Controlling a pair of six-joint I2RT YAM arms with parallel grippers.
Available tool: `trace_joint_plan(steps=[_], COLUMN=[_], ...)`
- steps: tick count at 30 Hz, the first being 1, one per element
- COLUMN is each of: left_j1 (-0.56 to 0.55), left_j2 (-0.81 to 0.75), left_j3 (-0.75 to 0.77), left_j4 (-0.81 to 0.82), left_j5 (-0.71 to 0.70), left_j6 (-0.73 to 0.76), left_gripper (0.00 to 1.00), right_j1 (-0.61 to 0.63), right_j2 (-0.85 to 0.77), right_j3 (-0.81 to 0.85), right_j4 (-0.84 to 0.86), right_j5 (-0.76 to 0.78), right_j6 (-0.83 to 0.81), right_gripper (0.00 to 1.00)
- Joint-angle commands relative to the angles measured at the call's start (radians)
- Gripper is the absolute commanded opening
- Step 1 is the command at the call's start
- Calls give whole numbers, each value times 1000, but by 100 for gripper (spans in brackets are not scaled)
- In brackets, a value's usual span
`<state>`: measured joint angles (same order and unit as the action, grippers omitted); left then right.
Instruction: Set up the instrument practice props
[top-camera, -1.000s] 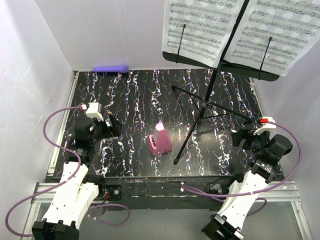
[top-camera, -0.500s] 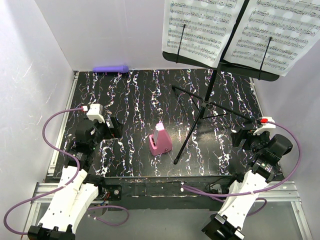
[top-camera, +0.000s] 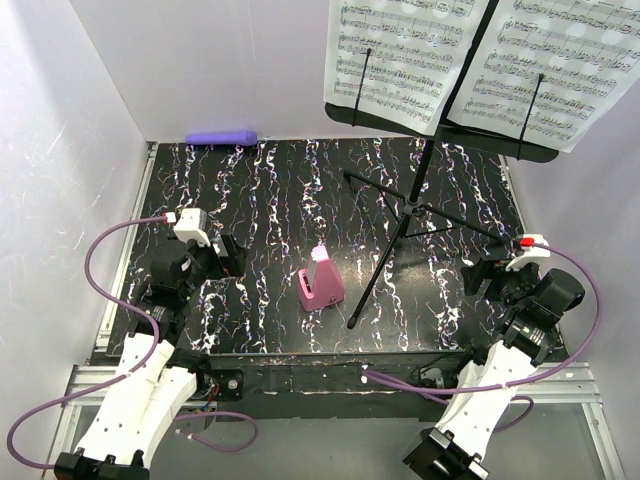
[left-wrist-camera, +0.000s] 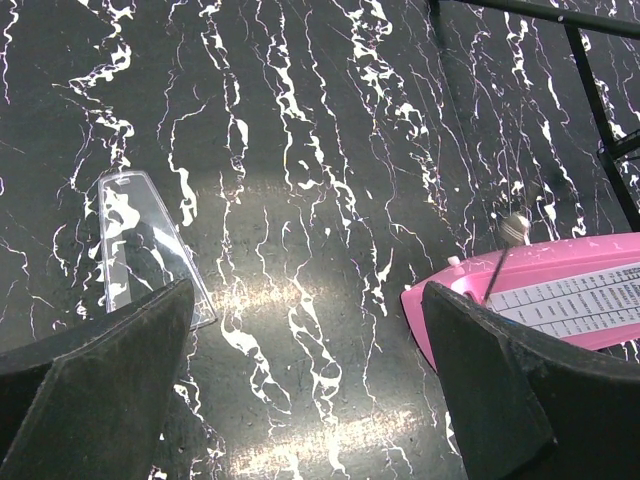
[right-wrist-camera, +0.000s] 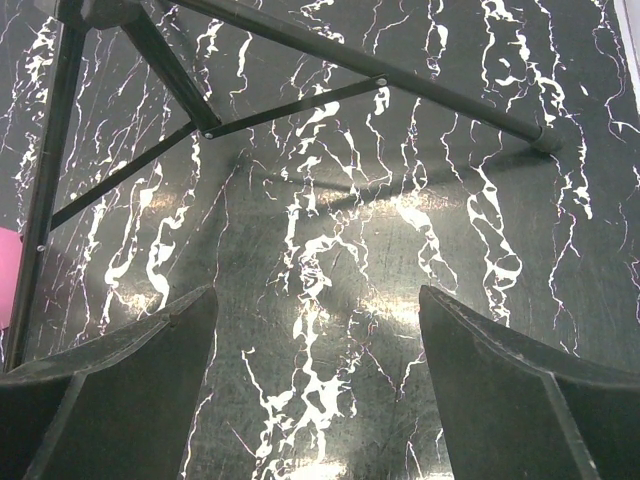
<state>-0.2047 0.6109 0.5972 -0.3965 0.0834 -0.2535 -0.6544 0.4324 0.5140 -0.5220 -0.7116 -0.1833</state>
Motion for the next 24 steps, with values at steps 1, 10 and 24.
trace_joint_plan(steps=[1, 10, 24], left_j1=[-9, -18, -35], left_j2=[-19, -25, -34], left_j3=[3, 3, 4], left_j4=[-8, -11, -16], left_j5=[-25, -31, -50], left_j6=[11, 11, 11], left_gripper=[98, 98, 98], right_j1=[-5, -10, -13], right_j2=[-4, -17, -17], right_j3=[31, 24, 31], right_j4=[16, 17, 13], right_j5=[-20, -20, -19], right_j6=[-7, -7, -8], right_gripper=[89, 89, 90])
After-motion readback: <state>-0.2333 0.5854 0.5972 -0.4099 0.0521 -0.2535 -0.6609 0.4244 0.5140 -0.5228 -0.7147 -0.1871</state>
